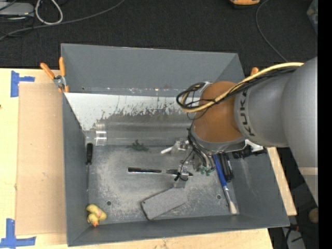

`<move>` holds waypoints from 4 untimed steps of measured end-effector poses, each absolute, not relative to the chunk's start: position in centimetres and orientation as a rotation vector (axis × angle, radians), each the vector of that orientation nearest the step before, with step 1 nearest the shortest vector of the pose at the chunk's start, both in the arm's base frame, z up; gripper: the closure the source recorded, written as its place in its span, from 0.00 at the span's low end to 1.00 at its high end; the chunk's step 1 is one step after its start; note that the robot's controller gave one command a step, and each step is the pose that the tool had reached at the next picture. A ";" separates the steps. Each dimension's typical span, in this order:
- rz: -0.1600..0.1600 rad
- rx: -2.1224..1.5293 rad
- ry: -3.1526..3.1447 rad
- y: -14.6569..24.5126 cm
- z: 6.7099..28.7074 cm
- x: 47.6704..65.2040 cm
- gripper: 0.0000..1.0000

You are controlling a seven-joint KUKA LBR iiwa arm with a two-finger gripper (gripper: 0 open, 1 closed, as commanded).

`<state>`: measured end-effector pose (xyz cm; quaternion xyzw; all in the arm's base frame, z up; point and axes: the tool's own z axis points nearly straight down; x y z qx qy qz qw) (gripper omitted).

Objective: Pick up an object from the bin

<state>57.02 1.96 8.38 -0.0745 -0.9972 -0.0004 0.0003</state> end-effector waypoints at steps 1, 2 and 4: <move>-0.002 -0.454 -3.105 2.8 9.2 57.1 0.00; -0.006 -0.301 -3.121 7.2 9.9 57.8 0.00; -0.009 -0.486 -3.105 9.1 7.1 59.5 1.00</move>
Offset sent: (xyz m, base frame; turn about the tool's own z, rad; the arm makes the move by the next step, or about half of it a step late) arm 0.0076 0.0517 0.0162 0.0465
